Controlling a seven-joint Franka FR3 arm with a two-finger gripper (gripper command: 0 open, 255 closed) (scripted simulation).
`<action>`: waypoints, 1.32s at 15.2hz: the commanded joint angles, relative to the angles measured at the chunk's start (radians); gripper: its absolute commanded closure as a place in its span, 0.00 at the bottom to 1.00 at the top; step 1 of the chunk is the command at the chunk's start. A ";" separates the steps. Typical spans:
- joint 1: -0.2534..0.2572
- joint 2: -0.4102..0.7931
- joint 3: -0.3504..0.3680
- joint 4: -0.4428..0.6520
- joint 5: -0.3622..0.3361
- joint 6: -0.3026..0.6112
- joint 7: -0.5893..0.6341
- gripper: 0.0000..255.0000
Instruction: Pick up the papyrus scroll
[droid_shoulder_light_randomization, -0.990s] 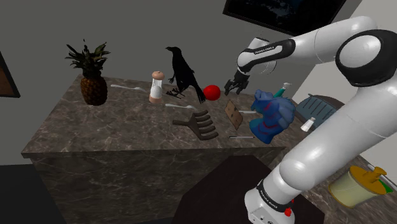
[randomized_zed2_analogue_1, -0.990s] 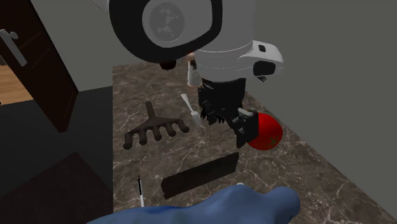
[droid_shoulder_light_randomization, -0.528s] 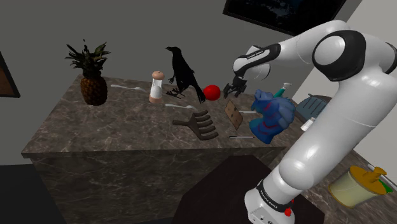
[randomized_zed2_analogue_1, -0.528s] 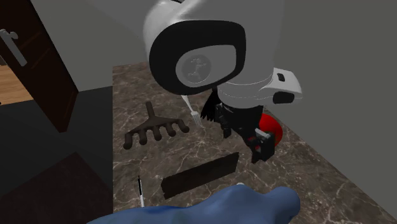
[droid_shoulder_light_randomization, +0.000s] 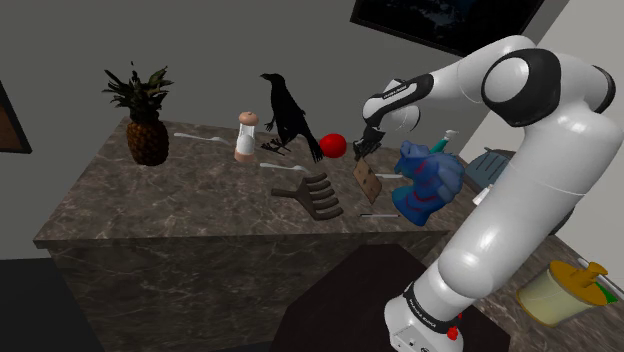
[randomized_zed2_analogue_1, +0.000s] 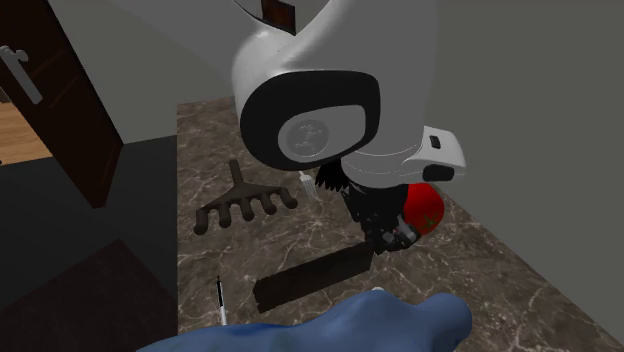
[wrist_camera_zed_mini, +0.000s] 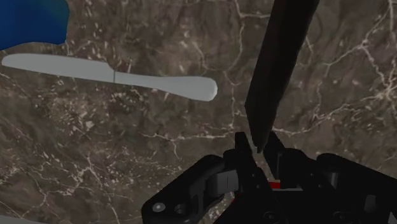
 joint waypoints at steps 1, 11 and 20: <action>0.000 0.001 0.000 0.000 0.001 0.001 0.000 1.00; 0.003 -0.034 -0.004 0.020 -0.025 -0.051 0.018 1.00; 0.007 -0.103 -0.006 0.074 -0.070 -0.167 0.050 1.00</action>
